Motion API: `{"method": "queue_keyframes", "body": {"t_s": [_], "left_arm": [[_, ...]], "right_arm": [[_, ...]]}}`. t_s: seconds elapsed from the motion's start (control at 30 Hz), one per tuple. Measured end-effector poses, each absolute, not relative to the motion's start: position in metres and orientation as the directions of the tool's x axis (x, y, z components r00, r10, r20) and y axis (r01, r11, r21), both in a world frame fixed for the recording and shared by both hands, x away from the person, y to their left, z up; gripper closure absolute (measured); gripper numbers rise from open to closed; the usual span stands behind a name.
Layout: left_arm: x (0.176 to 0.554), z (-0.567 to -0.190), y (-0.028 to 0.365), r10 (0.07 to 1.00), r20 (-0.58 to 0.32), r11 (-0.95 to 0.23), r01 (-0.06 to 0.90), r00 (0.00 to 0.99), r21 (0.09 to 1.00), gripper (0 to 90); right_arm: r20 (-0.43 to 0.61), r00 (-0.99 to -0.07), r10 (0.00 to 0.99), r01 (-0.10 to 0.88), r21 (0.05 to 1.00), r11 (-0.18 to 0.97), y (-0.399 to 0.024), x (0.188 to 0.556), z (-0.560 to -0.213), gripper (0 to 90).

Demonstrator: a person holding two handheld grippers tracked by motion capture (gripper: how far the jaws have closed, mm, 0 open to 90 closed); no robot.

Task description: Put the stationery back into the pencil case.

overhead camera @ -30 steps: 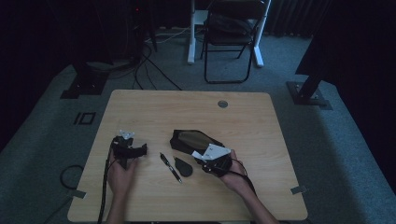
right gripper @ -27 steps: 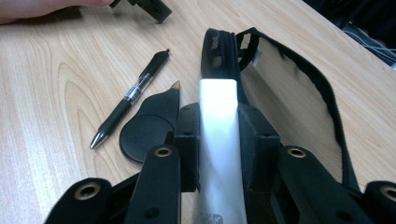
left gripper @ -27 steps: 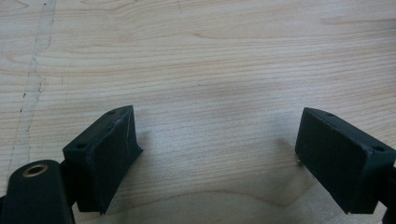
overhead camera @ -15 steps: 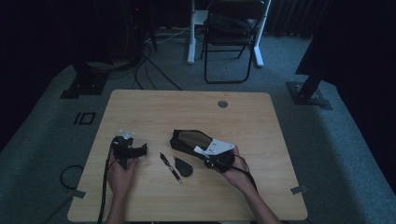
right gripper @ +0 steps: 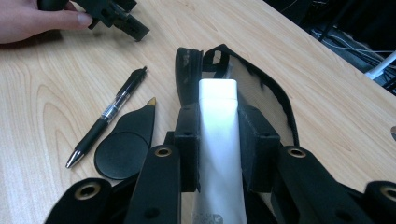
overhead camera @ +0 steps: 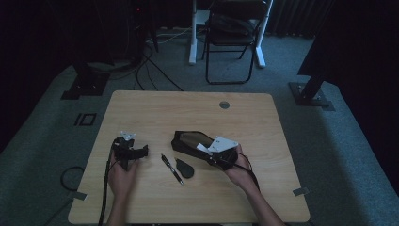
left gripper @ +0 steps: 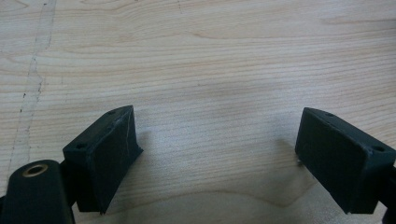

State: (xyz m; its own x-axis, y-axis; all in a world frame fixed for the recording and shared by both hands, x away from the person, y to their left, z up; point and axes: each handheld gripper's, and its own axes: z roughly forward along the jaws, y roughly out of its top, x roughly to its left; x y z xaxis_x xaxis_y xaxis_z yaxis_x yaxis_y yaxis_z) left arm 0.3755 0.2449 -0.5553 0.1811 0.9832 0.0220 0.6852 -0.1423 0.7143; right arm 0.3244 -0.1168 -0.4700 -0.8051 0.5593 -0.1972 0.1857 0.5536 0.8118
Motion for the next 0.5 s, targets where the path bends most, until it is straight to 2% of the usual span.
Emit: {"method": "queue_keyframes", "body": {"t_s": [0.5], "left_arm": [[0.3755, -0.5553, 0.2449, 0.983, 0.022, -0.142, 0.685, 0.181, 0.714, 13.1]], "right_arm": [[-0.187, -0.795, 0.577, 0.189, 0.827, 0.529, -0.1171, 0.3350, -0.4621, 71.4]]}}
